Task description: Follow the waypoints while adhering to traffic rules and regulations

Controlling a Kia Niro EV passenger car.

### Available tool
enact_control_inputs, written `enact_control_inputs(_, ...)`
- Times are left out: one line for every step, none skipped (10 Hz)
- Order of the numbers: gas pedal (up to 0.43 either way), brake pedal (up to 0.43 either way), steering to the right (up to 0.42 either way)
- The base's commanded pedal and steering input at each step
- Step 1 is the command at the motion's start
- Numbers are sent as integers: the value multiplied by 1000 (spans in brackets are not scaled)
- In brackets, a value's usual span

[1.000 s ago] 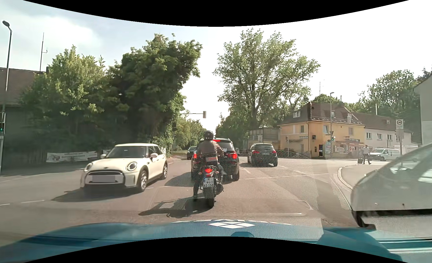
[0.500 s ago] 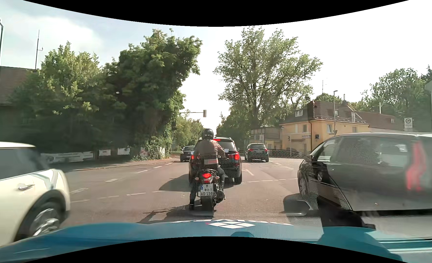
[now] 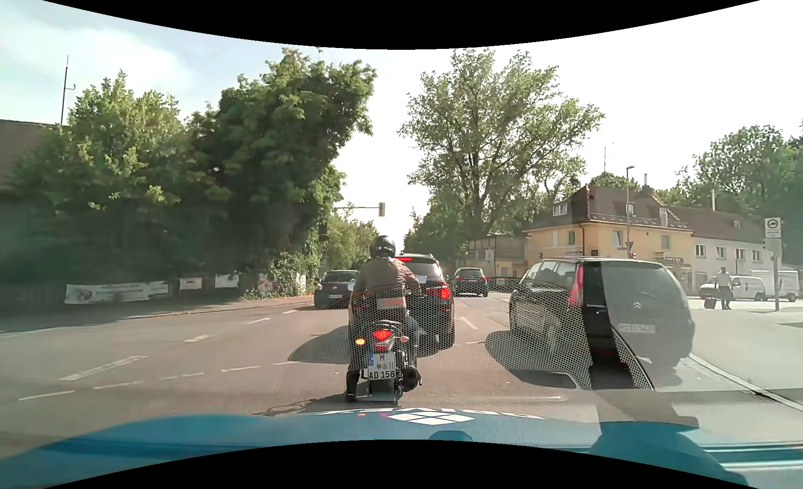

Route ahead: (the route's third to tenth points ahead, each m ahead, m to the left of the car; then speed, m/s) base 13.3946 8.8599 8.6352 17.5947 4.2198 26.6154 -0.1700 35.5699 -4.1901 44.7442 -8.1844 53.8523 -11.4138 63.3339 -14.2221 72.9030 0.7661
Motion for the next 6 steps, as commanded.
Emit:
enact_control_inputs(0,201,-36)
enact_control_inputs(0,195,-39)
enact_control_inputs(0,195,-39)
enact_control_inputs(0,183,-39)
enact_control_inputs(0,183,-39)
enact_control_inputs(0,177,-39)
